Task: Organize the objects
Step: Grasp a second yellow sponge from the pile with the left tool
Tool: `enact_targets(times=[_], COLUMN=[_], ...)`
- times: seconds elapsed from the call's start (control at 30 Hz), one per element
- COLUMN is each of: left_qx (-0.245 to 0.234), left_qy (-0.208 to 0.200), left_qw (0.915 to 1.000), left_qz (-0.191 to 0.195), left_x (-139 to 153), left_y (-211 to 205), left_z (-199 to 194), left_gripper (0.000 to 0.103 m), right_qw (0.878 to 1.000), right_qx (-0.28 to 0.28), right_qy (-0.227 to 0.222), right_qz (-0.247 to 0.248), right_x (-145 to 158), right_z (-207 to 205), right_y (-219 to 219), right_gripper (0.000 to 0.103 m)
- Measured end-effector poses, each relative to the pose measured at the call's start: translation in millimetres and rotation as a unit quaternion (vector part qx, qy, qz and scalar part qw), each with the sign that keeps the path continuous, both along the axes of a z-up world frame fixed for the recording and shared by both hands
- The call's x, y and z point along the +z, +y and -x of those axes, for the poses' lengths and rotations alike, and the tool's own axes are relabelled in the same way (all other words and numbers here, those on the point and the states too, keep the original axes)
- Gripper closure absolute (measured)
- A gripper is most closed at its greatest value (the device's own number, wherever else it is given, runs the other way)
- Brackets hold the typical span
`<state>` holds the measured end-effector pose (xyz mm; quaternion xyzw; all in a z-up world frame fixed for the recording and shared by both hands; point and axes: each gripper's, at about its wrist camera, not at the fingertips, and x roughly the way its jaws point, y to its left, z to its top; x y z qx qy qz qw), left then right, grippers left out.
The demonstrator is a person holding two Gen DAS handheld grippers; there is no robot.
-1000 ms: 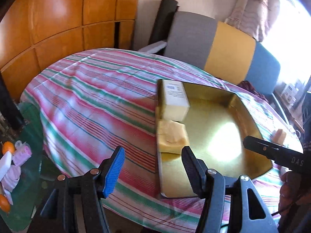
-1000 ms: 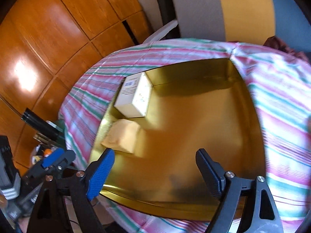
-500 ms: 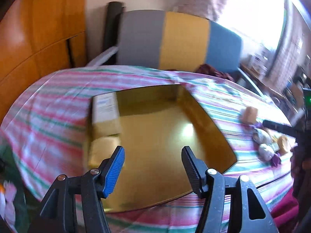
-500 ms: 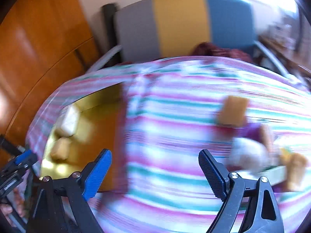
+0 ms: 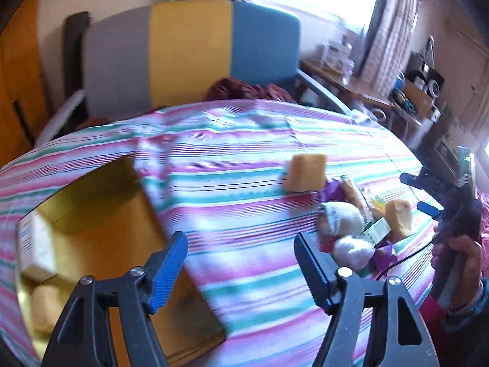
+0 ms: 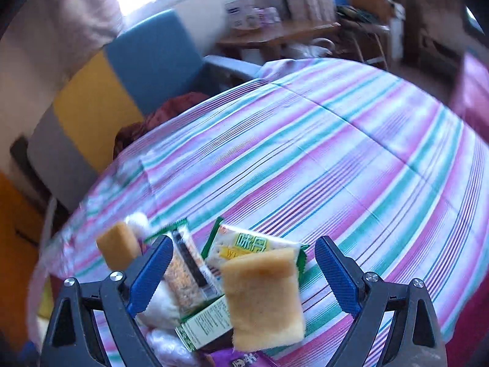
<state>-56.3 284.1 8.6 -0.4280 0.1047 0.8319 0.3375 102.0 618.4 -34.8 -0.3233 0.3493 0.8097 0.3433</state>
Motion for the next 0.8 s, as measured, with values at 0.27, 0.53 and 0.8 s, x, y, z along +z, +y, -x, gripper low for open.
enact_targets(times=[0.27,0.53,0.8], left_qx=[-0.049,-0.045,-0.036], left_qy=[-0.010,-0.035,-0.057], left_qw=[0.9984,0.9973,0.9961], left_qz=[0.026,0.047,0.056], left_x=[-24.8,-54.4,-79.4], left_y=[103.1,163.5,195.4], left_z=[11.1,34.1,59.9], left_gripper=[0.020,0.017,0.046], right_qw=[0.998,0.995,0.994], right_qx=[-0.002,0.025,0.038], right_qy=[0.038,0.055,0.062], right_qz=[0.055,0.075,0.082], right_x=[-4.2,-5.5,-5.7], right_z=[-6.5,-4.3,-2.3], right_y=[5.3,-0.8,0.0], right_gripper=[0.007,0.005,0.004])
